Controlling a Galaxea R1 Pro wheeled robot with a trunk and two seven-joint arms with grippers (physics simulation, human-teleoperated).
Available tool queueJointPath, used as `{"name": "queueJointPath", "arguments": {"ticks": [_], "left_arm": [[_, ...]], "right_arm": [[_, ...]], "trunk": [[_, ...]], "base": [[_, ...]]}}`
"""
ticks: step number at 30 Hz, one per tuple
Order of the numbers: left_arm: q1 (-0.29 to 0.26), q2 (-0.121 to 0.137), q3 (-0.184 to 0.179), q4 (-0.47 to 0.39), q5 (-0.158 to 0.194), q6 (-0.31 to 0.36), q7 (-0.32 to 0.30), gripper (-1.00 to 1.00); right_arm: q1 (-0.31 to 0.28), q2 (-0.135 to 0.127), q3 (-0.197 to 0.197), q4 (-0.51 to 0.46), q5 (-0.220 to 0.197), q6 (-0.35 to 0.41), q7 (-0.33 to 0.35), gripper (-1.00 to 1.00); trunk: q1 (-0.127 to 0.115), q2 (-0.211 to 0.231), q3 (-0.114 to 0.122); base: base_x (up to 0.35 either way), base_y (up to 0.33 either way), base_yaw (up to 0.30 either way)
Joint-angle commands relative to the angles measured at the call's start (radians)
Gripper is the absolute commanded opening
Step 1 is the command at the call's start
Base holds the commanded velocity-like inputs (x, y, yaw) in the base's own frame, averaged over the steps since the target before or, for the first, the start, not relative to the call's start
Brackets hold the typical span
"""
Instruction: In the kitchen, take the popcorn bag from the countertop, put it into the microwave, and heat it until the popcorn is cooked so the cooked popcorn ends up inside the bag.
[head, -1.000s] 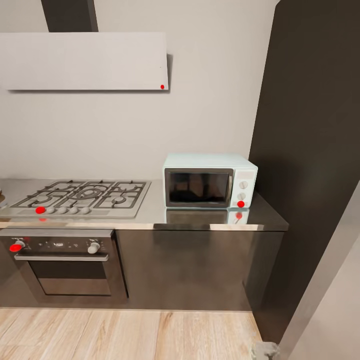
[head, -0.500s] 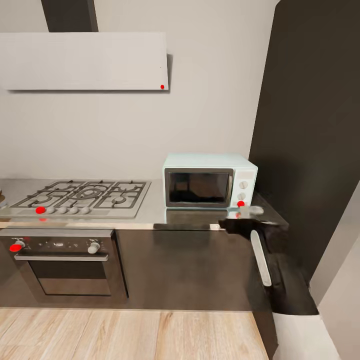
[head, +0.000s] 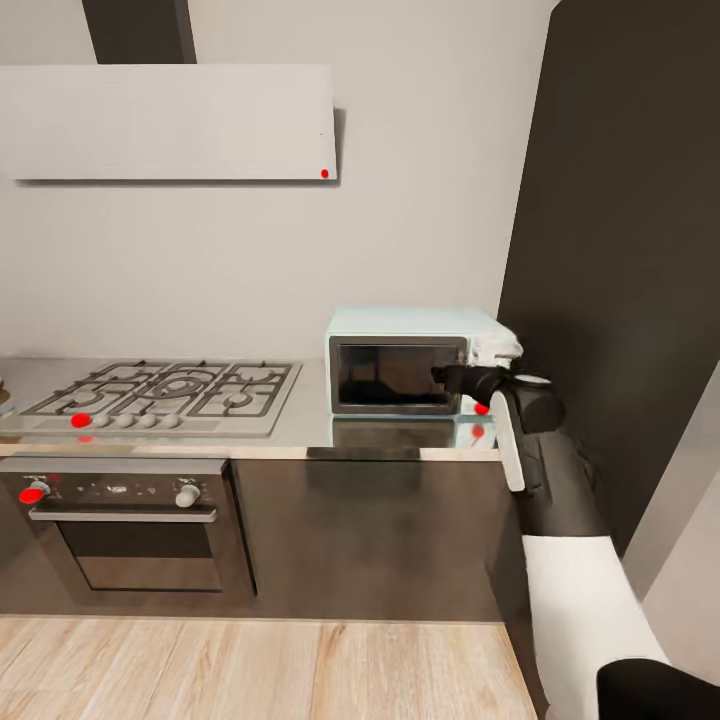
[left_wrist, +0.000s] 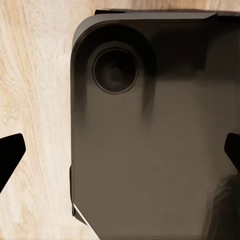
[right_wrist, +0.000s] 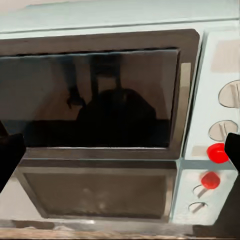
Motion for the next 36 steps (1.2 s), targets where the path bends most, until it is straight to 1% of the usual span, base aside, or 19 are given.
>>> {"name": "queueJointPath", "arguments": {"ticks": [1,3,4,6,7,9,11,12,14,19,25,28,30,32,36], "left_arm": [[0.000,0.000,0.000,-0.001,0.005,-0.002,0.001,1.00],[0.000,0.000,0.000,-0.001,0.005,-0.002,0.001,1.00],[0.000,0.000,0.000,-0.001,0.005,-0.002,0.001,1.00],[0.000,0.000,0.000,-0.001,0.005,-0.002,0.001,1.00],[0.001,0.001,0.000,-0.001,0.005,-0.002,0.001,1.00],[0.000,0.000,-0.001,-0.001,0.005,-0.002,0.001,1.00],[0.000,0.002,-0.001,-0.002,0.006,-0.002,0.001,1.00],[0.000,0.003,-0.002,-0.001,0.007,-0.002,0.001,1.00],[0.001,0.003,-0.002,-0.001,0.007,-0.002,0.001,1.00],[0.000,0.003,-0.002,-0.001,0.007,-0.002,0.001,1.00],[0.000,0.000,0.000,-0.002,0.007,-0.003,0.001,1.00],[0.000,0.000,0.000,-0.002,0.025,-0.012,0.001,1.00],[0.000,0.000,0.000,-0.002,0.050,-0.023,0.002,1.00],[0.000,0.000,-0.001,-0.002,0.059,-0.026,0.002,1.00],[0.001,0.000,-0.002,-0.002,0.063,-0.028,0.001,1.00]], "right_arm": [[0.018,0.000,-0.001,0.021,0.000,-0.030,0.000,1.00],[0.064,-0.005,-0.003,0.075,0.000,-0.142,-0.001,1.00],[0.076,-0.013,-0.006,0.083,0.000,-0.172,-0.002,1.00],[0.098,-0.028,-0.014,0.090,-0.002,-0.201,-0.003,1.00],[0.125,-0.034,-0.017,0.102,-0.001,-0.221,-0.006,1.00],[0.149,-0.040,-0.019,0.120,0.000,-0.244,-0.019,1.00],[0.156,-0.042,-0.019,0.139,-0.001,-0.273,-0.043,1.00],[0.158,-0.043,-0.017,0.183,0.004,-0.311,-0.061,1.00],[0.158,-0.043,-0.015,0.209,0.008,-0.335,-0.065,1.00],[0.158,-0.045,-0.014,0.221,0.010,-0.347,-0.063,1.00],[0.159,-0.045,-0.015,0.221,0.010,-0.340,-0.058,1.00],[0.159,-0.046,-0.015,0.222,0.010,-0.336,-0.056,1.00],[0.159,-0.046,-0.016,0.222,0.010,-0.335,-0.055,1.00],[0.159,-0.046,-0.016,0.221,0.010,-0.334,-0.054,1.00],[0.159,-0.053,-0.015,0.221,0.010,-0.335,-0.057,1.00]], "trunk": [[0.000,-0.001,-0.001],[0.000,-0.001,-0.001],[0.000,-0.001,-0.001],[0.000,-0.001,-0.001],[0.000,-0.001,-0.001],[0.000,-0.001,-0.001],[0.000,-0.001,-0.001],[0.000,-0.001,-0.001],[0.000,-0.001,-0.001],[0.000,-0.001,-0.001],[0.000,-0.001,-0.001],[0.000,-0.001,-0.001],[0.000,-0.001,-0.001],[0.000,-0.001,-0.001],[0.000,-0.001,-0.001]], "base": [[0.000,0.000,0.000],[0.000,0.000,0.000],[0.000,0.000,0.000],[0.000,0.000,0.000],[0.000,0.000,0.000],[0.000,0.000,0.000],[0.000,0.000,0.000],[0.000,0.000,0.000],[0.000,0.000,0.000],[0.000,0.000,0.000],[0.000,0.000,0.000],[0.000,0.000,0.000],[0.000,0.000,0.000],[0.000,0.000,0.000],[0.181,0.000,0.000]]}}
